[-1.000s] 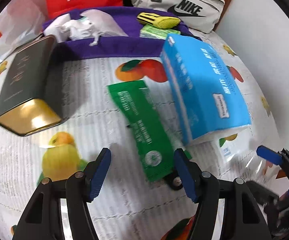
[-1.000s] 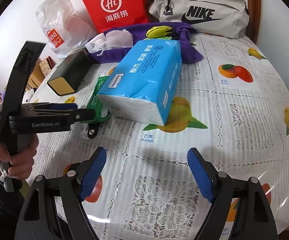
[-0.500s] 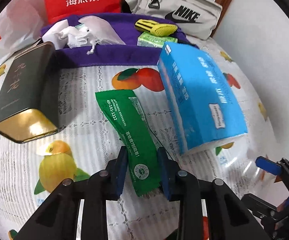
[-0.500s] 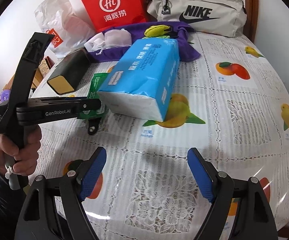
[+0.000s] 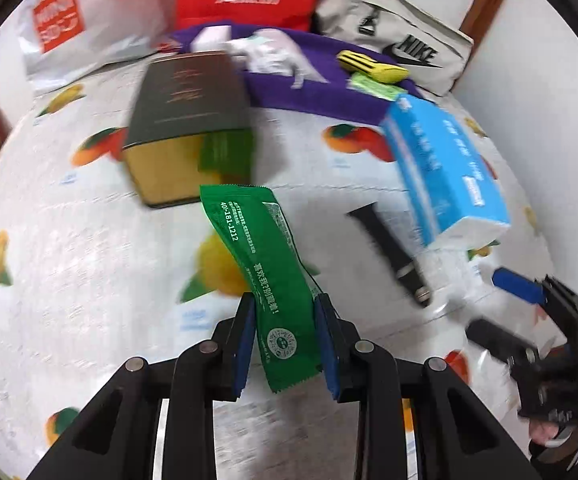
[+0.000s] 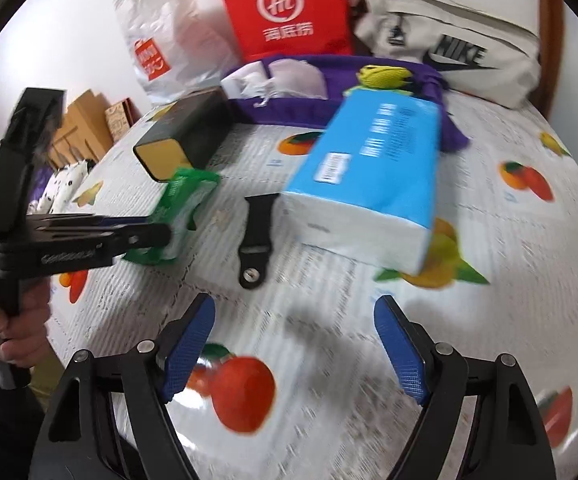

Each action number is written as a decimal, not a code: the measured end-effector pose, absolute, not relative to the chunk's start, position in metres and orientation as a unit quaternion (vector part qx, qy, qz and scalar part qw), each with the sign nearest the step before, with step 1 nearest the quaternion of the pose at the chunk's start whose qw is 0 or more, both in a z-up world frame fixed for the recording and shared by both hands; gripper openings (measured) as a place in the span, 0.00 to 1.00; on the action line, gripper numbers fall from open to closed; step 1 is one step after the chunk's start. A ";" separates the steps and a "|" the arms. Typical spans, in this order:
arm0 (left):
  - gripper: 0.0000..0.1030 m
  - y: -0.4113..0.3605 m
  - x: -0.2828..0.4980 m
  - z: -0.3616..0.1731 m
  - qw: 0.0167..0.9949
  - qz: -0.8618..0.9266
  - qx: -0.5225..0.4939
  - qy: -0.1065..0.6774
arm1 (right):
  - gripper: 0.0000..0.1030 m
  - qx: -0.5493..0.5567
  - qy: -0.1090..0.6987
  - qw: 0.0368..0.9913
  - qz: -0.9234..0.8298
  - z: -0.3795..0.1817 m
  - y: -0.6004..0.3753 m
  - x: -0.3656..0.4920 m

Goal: Organize soft objects
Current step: 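Grasp the black watch strap with the right tool while the left tool lifts the green packet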

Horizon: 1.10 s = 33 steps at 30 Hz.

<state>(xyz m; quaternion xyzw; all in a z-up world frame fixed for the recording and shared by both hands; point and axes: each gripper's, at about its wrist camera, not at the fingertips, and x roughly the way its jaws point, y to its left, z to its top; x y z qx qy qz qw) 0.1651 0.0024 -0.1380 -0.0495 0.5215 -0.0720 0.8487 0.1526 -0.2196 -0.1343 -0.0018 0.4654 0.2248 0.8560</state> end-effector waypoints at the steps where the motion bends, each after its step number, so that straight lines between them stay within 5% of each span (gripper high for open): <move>1: 0.27 0.008 0.163 -0.138 0.849 -0.068 -0.049 0.522 | 0.72 -0.005 0.466 0.855 0.227 -0.136 -0.215 0.154; 9: 0.27 0.039 0.152 -0.148 0.849 -0.063 -0.061 0.522 | 0.64 -0.038 0.470 0.848 0.240 -0.152 -0.176 0.176; 12: 0.31 0.042 0.153 -0.148 0.851 -0.065 -0.056 0.518 | 0.52 -0.064 0.461 0.856 0.225 -0.157 -0.164 0.178; 15: 0.33 0.044 0.155 -0.148 0.851 -0.068 -0.061 0.518 | 0.26 -0.079 0.450 0.862 0.218 -0.157 -0.159 0.178; 17: 0.36 0.046 0.157 -0.147 0.851 -0.068 -0.065 0.517 | 0.22 -0.077 0.452 0.861 0.221 -0.157 -0.159 0.177; 25: 0.41 0.046 0.154 -0.148 0.854 -0.069 -0.070 0.511 | 0.18 -0.078 0.479 0.841 0.238 -0.154 -0.175 0.157; 33: 0.44 0.052 0.152 -0.147 0.849 -0.064 -0.077 0.518 | 0.24 -0.056 0.467 0.852 0.231 -0.155 -0.166 0.178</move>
